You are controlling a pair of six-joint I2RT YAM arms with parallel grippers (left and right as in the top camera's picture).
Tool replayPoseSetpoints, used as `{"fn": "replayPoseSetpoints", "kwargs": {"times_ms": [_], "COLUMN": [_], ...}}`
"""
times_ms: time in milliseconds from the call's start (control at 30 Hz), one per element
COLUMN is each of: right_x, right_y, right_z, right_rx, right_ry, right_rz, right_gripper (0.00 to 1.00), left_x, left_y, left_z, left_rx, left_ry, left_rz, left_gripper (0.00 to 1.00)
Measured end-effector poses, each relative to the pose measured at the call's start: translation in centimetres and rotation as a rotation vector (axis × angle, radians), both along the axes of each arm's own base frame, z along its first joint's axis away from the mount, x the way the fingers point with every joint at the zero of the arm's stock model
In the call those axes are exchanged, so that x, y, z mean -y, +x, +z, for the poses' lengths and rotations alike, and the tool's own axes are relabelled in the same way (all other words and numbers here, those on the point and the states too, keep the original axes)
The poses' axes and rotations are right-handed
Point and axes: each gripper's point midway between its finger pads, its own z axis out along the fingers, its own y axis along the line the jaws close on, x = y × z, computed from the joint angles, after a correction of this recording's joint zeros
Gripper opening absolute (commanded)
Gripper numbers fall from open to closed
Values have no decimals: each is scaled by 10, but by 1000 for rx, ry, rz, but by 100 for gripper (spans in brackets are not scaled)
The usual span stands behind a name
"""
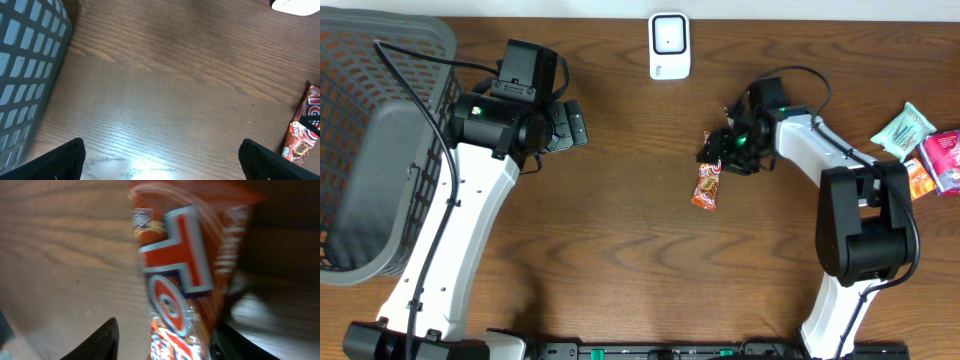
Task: Scan the item barcode
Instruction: 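Hold the candy bar's barcode up to the white scanner, then carry the candy bar to the right table edge and release it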
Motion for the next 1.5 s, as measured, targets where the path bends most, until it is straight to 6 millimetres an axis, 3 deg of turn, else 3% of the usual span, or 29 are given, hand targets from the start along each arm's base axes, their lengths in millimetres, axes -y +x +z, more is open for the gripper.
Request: {"fn": "replayPoseSetpoints", "kwargs": {"times_ms": [33,67,100,267,433,533,733,833,1000,1100,1333,1500], "right_x": [-3,-9,-13,-29,-48,-55,-58,-55,-62,-72,-83,-77], "right_y": [0,0,-2,2,28,58,137,162,187,197,216,221], "right_z": [0,-1,-2,-5,17,51,147,172,189,183,115,126], "right_rx": [9,17,15,34,110,182,460,562,682,698,586,582], "right_ry": [7,20,31,120,268,358,424,407,402,422,417,423], "right_rz": [5,12,15,22,12,-8,-92,-167,-288,-344,-394,-354], "right_gripper": [28,8,1,1,1,1,1,1,1,1,1,1], "left_x": [0,0,0,0,0,0,0,0,0,0,0,0], "left_y": [0,0,0,0,0,0,0,0,0,0,0,0], "left_z": [0,0,0,0,0,0,0,0,0,0,0,0], "left_rx": [0,0,0,0,0,0,0,0,-1,0,1,1], "left_ry": [0,0,0,0,0,0,0,0,0,0,0,0], "left_rz": [0,0,0,0,0,0,0,0,0,0,0,0], "left_gripper": [98,98,98,98,98,98,98,98,97,98,98,98]}}
